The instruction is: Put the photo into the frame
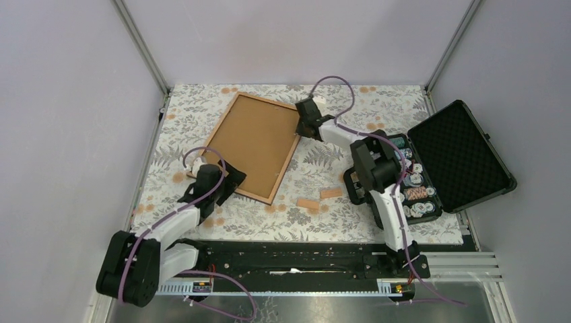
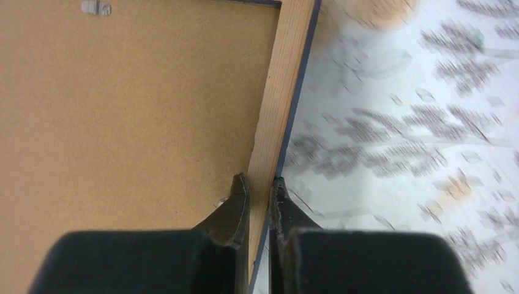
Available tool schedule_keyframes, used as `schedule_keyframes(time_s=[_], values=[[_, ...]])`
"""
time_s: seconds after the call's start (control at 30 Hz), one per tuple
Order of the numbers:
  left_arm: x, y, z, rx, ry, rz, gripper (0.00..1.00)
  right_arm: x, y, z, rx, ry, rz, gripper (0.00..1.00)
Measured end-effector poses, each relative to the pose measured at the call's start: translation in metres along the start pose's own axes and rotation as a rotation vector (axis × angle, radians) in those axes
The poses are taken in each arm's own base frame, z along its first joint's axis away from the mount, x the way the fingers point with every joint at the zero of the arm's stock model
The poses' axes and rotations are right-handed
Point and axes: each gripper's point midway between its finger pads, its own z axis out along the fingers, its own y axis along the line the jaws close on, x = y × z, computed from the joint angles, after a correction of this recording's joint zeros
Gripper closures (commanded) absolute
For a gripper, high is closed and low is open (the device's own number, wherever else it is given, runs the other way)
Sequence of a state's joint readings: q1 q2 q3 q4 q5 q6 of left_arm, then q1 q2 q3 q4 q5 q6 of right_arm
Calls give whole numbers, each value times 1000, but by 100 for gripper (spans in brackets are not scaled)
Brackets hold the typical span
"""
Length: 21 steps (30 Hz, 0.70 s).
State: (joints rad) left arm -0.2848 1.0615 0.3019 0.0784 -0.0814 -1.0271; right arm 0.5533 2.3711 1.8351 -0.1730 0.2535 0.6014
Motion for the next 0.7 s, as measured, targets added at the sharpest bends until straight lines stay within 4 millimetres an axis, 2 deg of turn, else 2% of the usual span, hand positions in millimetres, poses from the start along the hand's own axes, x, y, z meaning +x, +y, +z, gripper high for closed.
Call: schedule_keyframes(time_s=[0.1,0.23,0.37,0.47,0.57,0.63,0.7], values=[[-15,5,7,-54,-10,-19,1,12,-18,-18,-1,7,62,100],[-46,16,20,-128,-46,-45,1,32,-37,-46,4,29,135,100],[-76,29,30,-194,-79,-63,1,50,-39,-63,-27,33,199,98],[-97,36,41,-241,-93,-58,1,65,-27,-73,-65,23,239,71],[-128,43,57,-304,-132,-30,1,85,-11,-89,-108,37,243,46],[-138,42,66,-309,-137,-26,1,112,6,-110,-176,111,207,24],[-141,35,72,-294,-125,-16,1,146,29,-138,-263,196,137,12]])
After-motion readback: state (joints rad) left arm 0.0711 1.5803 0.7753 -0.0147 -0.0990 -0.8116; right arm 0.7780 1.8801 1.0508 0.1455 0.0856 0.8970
